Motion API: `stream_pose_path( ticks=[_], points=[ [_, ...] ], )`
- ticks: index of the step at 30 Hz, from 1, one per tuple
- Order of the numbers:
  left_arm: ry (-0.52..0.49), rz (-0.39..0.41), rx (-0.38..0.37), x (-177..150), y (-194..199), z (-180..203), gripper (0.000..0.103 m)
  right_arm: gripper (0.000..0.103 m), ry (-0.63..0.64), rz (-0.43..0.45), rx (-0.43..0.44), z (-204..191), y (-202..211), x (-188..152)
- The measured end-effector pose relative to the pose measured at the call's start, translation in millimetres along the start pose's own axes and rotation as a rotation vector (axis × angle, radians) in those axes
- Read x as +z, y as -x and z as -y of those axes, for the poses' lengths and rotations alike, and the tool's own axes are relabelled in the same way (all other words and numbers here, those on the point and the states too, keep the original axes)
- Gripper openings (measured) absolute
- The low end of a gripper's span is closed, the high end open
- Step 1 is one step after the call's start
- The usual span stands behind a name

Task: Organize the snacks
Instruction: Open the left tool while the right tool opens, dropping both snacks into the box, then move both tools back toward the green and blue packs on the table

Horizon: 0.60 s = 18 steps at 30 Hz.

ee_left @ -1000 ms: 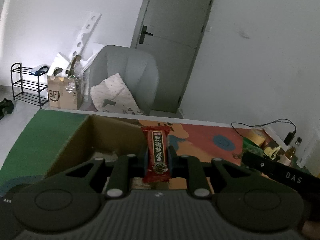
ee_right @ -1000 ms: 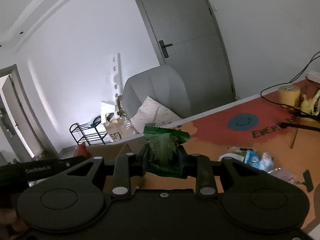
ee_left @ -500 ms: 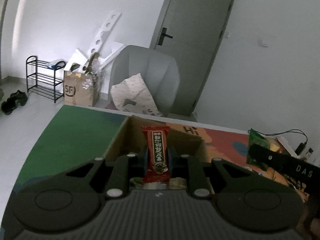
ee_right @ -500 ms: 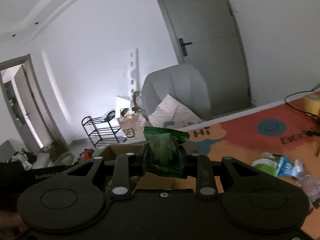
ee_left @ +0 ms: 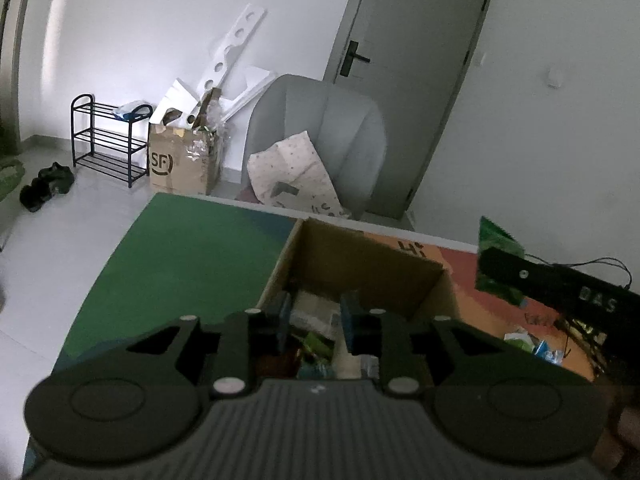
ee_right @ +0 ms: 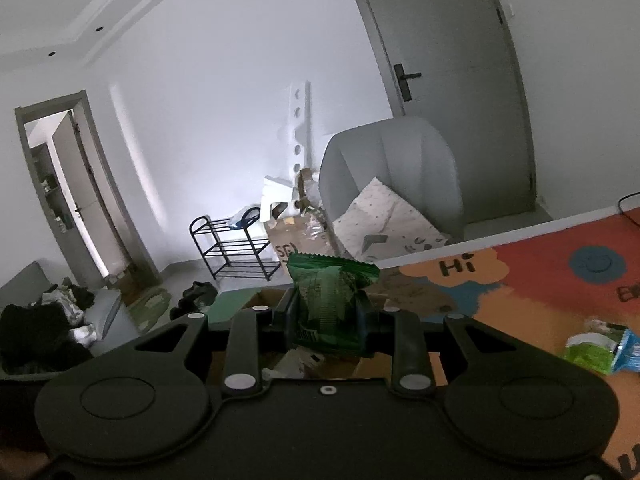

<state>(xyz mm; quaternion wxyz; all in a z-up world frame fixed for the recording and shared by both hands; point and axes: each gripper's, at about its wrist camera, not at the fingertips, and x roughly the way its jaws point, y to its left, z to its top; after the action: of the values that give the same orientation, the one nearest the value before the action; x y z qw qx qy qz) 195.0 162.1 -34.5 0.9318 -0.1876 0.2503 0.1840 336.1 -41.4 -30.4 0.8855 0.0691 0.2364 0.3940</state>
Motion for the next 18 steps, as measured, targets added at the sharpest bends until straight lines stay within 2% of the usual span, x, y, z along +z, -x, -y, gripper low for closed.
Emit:
stream_pose_path(
  ticks=[3,6,8,11,16,18],
  points=[
    [0.008,0.005,0.005,3,0,-3,0.028,0.03,0.013,-0.016,0.012,-5,-6,4],
    [0.023,0.003,0.005,5,-1,-5,0.041,0.042,0.006,-0.019,-0.01,-8,-9,6],
    [0.025,0.011,-0.001,5,1,-5,0.054,0.043,-0.008,-0.018,-0.005,-6,-7,5],
    [0.021,0.022,-0.004,5,2,-3,0.067,0.043,-0.024,-0.021,-0.017,1,-1,3],
    [0.022,0.03,-0.017,3,2,5,0.08,0.044,-0.053,-0.028,-0.05,15,12,-4],
    [0.02,0.028,-0.021,2,1,9,0.083,0.049,-0.06,-0.027,-0.061,21,17,-6]
  ],
)
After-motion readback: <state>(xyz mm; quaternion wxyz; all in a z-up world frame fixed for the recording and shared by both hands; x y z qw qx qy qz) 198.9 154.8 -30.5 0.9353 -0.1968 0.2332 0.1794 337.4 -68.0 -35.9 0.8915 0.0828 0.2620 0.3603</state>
